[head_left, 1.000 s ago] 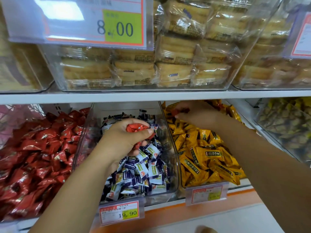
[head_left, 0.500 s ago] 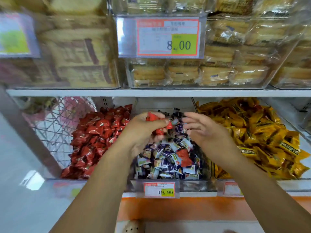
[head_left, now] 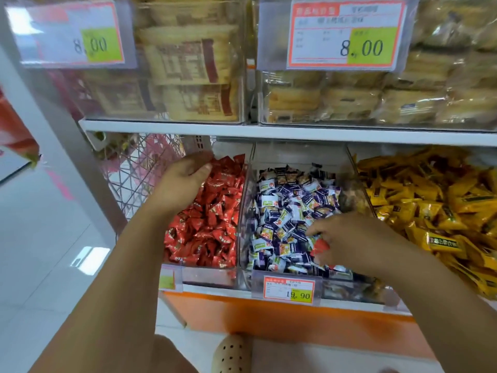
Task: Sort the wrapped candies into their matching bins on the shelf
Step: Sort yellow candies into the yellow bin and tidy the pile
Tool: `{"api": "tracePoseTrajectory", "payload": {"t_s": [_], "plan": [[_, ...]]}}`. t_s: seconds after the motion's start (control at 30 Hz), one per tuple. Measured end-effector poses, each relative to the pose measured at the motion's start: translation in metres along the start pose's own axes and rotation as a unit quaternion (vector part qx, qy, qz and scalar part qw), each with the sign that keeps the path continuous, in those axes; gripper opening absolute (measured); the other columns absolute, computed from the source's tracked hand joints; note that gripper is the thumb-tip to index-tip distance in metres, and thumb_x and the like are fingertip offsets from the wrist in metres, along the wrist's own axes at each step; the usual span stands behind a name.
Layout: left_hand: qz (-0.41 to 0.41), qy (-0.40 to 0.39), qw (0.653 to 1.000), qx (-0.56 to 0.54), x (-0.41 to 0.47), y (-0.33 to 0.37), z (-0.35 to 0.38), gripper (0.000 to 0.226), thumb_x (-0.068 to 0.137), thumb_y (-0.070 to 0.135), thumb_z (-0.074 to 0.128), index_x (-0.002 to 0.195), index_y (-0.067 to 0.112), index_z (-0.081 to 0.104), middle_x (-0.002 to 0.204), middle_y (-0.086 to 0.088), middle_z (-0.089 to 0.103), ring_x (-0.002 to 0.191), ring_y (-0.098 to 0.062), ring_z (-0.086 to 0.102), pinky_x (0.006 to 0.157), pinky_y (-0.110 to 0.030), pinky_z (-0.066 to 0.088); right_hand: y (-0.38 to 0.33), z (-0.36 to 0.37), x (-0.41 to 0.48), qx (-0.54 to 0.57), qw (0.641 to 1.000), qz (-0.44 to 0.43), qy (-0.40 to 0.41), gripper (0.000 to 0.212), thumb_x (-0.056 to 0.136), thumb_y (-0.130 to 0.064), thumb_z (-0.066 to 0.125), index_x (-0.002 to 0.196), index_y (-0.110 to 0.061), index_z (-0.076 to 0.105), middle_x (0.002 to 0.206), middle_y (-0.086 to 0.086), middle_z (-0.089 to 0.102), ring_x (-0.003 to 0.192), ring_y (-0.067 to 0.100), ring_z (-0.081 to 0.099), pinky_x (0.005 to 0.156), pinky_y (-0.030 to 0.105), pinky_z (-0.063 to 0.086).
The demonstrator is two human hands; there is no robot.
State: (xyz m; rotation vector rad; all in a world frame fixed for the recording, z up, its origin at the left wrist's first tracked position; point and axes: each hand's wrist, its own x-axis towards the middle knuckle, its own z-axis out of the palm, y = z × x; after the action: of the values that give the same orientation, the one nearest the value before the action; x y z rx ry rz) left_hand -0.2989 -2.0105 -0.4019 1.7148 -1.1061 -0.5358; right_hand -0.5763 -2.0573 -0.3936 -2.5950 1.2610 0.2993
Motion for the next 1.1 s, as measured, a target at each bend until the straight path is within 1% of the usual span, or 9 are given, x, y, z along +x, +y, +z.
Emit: {"api": "tracePoseTrajectory", "payload": {"t_s": [0.13, 0.23, 0.37, 0.47, 0.57, 0.73, 0.9, 1.0, 1.1], "plan": [[0.014, -0.002, 0.997, 0.069, -0.004, -0.016, -0.009, 0.034, 0.099, 0.032, 0.047, 0.133, 0.034, 0.052, 0.135, 0.010, 0.051, 0.128, -0.012, 0.045, 0.106, -0.028, 0.032, -0.004, 0.012, 0.008, -0.009, 1.000, 0.014, 0.003, 0.037, 0.090, -0.027, 0.061, 0.123, -0.036, 0.047, 0.105, -0.011, 0.060, 0.087, 0.010, 0.056, 0.067, 0.027, 0.045], [0.036, -0.116, 0.950, 0.288, -0.005, -0.037, -0.010, 0.045, 0.100, 0.044, 0.036, 0.145, 0.041, 0.032, 0.157, 0.007, 0.021, 0.147, -0.022, 0.009, 0.119, -0.043, 0.006, 0.000, -0.001, 0.013, 0.083, 0.996, 0.025, 0.012, 0.029, 0.086, -0.024, 0.066, 0.110, -0.032, 0.051, 0.086, -0.014, 0.060, 0.071, 0.003, 0.058, 0.057, 0.025, 0.044], [0.022, -0.169, 0.887, 0.428, -0.002, -0.056, -0.016, 0.049, 0.100, 0.048, 0.029, 0.148, 0.045, 0.017, 0.160, 0.007, 0.001, 0.147, -0.022, -0.008, 0.118, -0.051, 0.002, -0.018, -0.022, 0.022, 0.330, 0.923, -0.001, 0.196, 0.013, 0.083, -0.029, 0.072, 0.084, -0.026, 0.060, 0.078, -0.009, 0.065, 0.063, 0.000, 0.063, 0.055, 0.017, 0.047], [0.006, -0.180, 0.889, 0.421, -0.003, -0.056, -0.023, 0.047, 0.101, 0.047, 0.027, 0.147, 0.047, 0.019, 0.160, 0.008, 0.001, 0.147, -0.023, -0.008, 0.118, -0.052, 0.002, -0.055, -0.030, 0.047, 0.427, 0.857, -0.031, 0.286, 0.015, 0.082, -0.029, 0.073, 0.075, -0.024, 0.060, 0.074, -0.008, 0.064, 0.064, 0.009, 0.059, 0.059, 0.023, 0.046], [0.009, -0.122, 0.936, 0.329, -0.006, -0.046, -0.029, 0.043, 0.102, 0.040, 0.031, 0.145, 0.043, 0.031, 0.159, 0.003, 0.013, 0.147, -0.026, 0.000, 0.119, -0.047, 0.003, -0.085, -0.045, 0.069, 0.467, 0.846, -0.056, 0.251, 0.012, 0.085, -0.032, 0.069, 0.078, -0.026, 0.061, 0.074, -0.009, 0.063, 0.053, -0.002, 0.055, 0.050, 0.013, 0.042], [0.079, -0.022, 0.975, 0.207, -0.019, -0.015, -0.025, 0.037, 0.100, 0.029, 0.045, 0.136, 0.031, 0.050, 0.145, 0.003, 0.042, 0.139, -0.017, 0.030, 0.115, -0.033, 0.021, -0.067, -0.045, 0.064, 0.406, 0.865, -0.004, 0.294, 0.027, 0.093, -0.039, 0.055, 0.106, -0.017, 0.064, 0.097, 0.002, 0.068, 0.078, 0.017, 0.063, 0.063, 0.022, 0.047], [0.134, -0.084, 0.972, 0.173, -0.031, 0.022, 0.024, 0.036, 0.097, 0.033, 0.048, 0.132, 0.035, 0.053, 0.137, 0.008, 0.046, 0.129, -0.010, 0.041, 0.108, -0.026, 0.028, -0.015, -0.018, 0.024, 0.355, 0.858, 0.024, 0.371, 0.021, 0.097, -0.016, 0.049, 0.106, -0.024, 0.067, 0.097, -0.008, 0.061, 0.092, 0.012, 0.057, 0.080, 0.033, 0.050], [0.171, -0.124, 0.963, 0.170, -0.040, 0.052, 0.066, 0.038, 0.097, 0.031, 0.048, 0.135, 0.032, 0.051, 0.124, 0.012, 0.046, 0.115, -0.003, 0.042, 0.093, -0.016, 0.028, 0.020, -0.005, -0.001, 0.254, 0.883, 0.039, 0.392, 0.026, 0.098, -0.012, 0.046, 0.115, -0.021, 0.064, 0.100, -0.008, 0.053, 0.106, 0.016, 0.046, 0.083, 0.021, 0.032], [0.195, -0.189, 0.944, 0.188, -0.051, 0.076, 0.113, 0.042, 0.098, 0.037, 0.044, 0.140, 0.040, 0.042, 0.146, 0.011, 0.035, 0.132, -0.004, 0.031, 0.101, -0.015, 0.020, 0.068, -0.006, -0.024, 0.163, 0.881, 0.081, 0.437, 0.028, 0.096, -0.008, 0.047, 0.119, -0.014, 0.063, 0.108, 0.006, 0.059, 0.109, 0.025, 0.045, 0.087, 0.023, 0.029]]}}
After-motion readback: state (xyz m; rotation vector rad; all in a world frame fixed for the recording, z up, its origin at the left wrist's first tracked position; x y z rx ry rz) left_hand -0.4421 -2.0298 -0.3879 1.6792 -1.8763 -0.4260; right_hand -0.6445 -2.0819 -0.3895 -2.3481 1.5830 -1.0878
